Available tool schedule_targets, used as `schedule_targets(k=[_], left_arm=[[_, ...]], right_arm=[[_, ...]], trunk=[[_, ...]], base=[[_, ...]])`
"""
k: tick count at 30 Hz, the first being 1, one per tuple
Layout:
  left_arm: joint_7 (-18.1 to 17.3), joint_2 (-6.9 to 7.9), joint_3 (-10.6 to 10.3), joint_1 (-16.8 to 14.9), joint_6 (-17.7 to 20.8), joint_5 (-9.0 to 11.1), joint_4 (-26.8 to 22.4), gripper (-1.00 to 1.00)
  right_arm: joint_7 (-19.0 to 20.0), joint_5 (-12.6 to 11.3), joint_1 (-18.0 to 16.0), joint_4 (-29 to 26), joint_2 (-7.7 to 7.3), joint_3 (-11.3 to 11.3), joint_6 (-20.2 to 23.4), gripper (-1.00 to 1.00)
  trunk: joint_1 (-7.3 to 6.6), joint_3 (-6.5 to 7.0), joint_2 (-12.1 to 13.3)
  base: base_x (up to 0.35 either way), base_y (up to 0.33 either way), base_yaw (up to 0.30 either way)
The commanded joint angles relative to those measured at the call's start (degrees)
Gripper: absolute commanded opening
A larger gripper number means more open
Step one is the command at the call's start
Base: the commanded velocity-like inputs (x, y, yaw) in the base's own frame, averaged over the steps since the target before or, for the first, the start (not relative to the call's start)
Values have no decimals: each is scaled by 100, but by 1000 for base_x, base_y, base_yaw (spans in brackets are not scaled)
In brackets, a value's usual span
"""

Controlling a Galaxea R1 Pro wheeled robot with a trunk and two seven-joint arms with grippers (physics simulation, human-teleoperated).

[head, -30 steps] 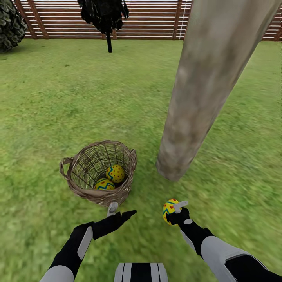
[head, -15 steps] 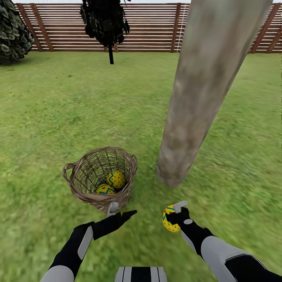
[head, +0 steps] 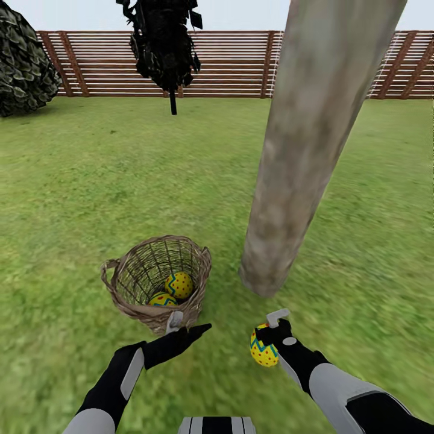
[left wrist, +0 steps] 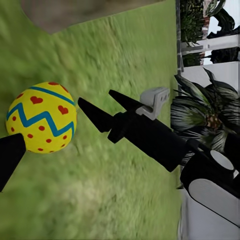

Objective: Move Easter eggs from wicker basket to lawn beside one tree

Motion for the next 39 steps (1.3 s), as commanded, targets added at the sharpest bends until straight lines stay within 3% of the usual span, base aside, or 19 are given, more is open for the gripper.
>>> schedule_targets(k=[1,11,14,18,23,26,27,28,34,39], left_arm=[[-20,-9,19,-3,39,4,2,100],[-13,-67,-7,-3,141,-4,228,100],[-40,33,-10,-3,404,-22,625,100],[-57,73,-9,-3,626,-30,684,100],[-61,260,6,-23,657,-32,664,100],[-74,438,9,-34,697,-16,652,100],[-74,452,10,-34,708,-14,646,100],[-80,519,22,-37,801,-8,617,100],[-110,563,19,-38,867,-5,603,100],[-720,589,20,-37,880,-15,597,100]], right_arm=[[-34,55,-3,8,2,10,-7,100],[-3,46,-3,13,3,4,9,100],[-21,35,-3,36,14,5,-5,100],[-24,8,-3,46,4,-1,21,100],[-13,-68,40,88,-25,-25,41,100],[2,-612,62,54,-30,-31,63,100],[5,-676,63,54,-31,-31,64,100],[18,-940,64,43,-45,-30,67,100],[27,-1094,67,22,-37,-37,75,100],[14,-1100,67,10,-1,-40,92,100]], trunk=[[-3,19,0],[-29,240,13],[-37,307,17],[-47,395,23],[-60,506,29],[-68,573,33],[-70,595,35],[-73,617,36],[-88,750,44],[-101,861,51]], base=[[0,0,0],[0,0,0],[0,0,0],[-168,0,0],[-333,0,0],[-345,0,0],[-345,0,0],[-345,0,0],[-345,0,0],[-344,13,0]])
